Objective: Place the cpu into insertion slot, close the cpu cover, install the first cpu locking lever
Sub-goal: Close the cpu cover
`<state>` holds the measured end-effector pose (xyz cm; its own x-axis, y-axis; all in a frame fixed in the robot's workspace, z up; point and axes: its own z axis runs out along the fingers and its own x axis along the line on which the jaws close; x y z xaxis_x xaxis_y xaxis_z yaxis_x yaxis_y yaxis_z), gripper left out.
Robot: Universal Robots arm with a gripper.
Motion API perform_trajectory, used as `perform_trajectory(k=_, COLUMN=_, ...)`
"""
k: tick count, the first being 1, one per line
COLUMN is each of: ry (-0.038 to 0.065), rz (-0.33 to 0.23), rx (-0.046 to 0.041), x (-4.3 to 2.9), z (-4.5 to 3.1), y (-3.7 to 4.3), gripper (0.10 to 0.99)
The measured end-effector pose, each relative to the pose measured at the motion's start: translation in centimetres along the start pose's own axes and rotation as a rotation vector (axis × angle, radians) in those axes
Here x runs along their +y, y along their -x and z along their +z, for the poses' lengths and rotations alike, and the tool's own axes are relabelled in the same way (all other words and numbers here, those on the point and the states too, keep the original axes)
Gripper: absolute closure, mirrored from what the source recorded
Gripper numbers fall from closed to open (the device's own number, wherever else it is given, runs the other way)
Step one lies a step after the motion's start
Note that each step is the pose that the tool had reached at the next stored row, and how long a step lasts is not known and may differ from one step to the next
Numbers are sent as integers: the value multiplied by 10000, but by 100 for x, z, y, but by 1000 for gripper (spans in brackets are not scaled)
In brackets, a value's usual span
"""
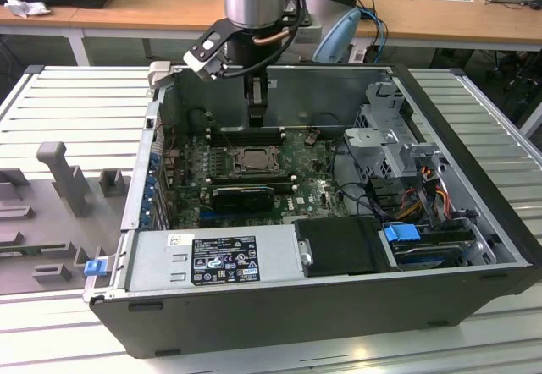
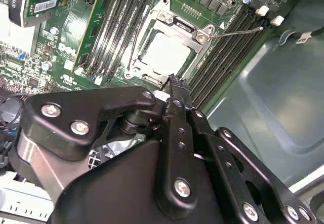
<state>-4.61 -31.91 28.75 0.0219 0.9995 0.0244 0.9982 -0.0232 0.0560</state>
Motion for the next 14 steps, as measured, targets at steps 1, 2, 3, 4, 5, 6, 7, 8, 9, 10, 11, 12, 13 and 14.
perform_trajectory(k=1, ry=-3, rz=-132, rx=8, x=0, z=0, y=0, gripper=980)
perform_trajectory(k=2, ry=-10, rz=-408, rx=22, x=0, z=0, y=0, gripper=980)
perform_trajectory(k=3, ry=-24, rz=-973, rx=53, x=0, z=3, y=0, gripper=980)
perform_trajectory(k=4, ry=-39, rz=-1587, rx=86, x=0, z=5, y=0, gripper=980)
perform_trajectory(k=5, ry=-47, rz=-1908, rx=103, x=0, z=6, y=0, gripper=980)
perform_trajectory(k=6, ry=-52, rz=-2115, rx=115, x=0, z=6, y=0, gripper=980)
perform_trajectory(k=7, ry=-57, rz=-2306, rx=126, x=0, z=6, y=0, gripper=980)
perform_trajectory(k=8, ry=-62, rz=-2500, rx=137, x=0, z=6, y=0, gripper=980)
perform_trajectory(k=9, ry=-65, rz=-2660, rx=146, x=0, z=6, y=0, gripper=980)
perform_trajectory(k=10, ry=-71, rz=-2883, rx=158, x=0, z=6, y=0, gripper=980)
perform_trajectory(k=11, ry=-74, rz=-3011, rx=165, x=-1, z=6, y=0, gripper=980)
perform_trajectory(k=12, ry=-77, rz=-3142, rx=173, x=-1, z=6, y=0, gripper=980)
perform_trajectory(k=13, ry=-81, rz=-3293, rx=181, x=-1, z=6, y=0, gripper=980)
perform_trajectory(k=14, ry=-84, rz=-3446, rx=189, x=-1, z=7, y=0, gripper=980)
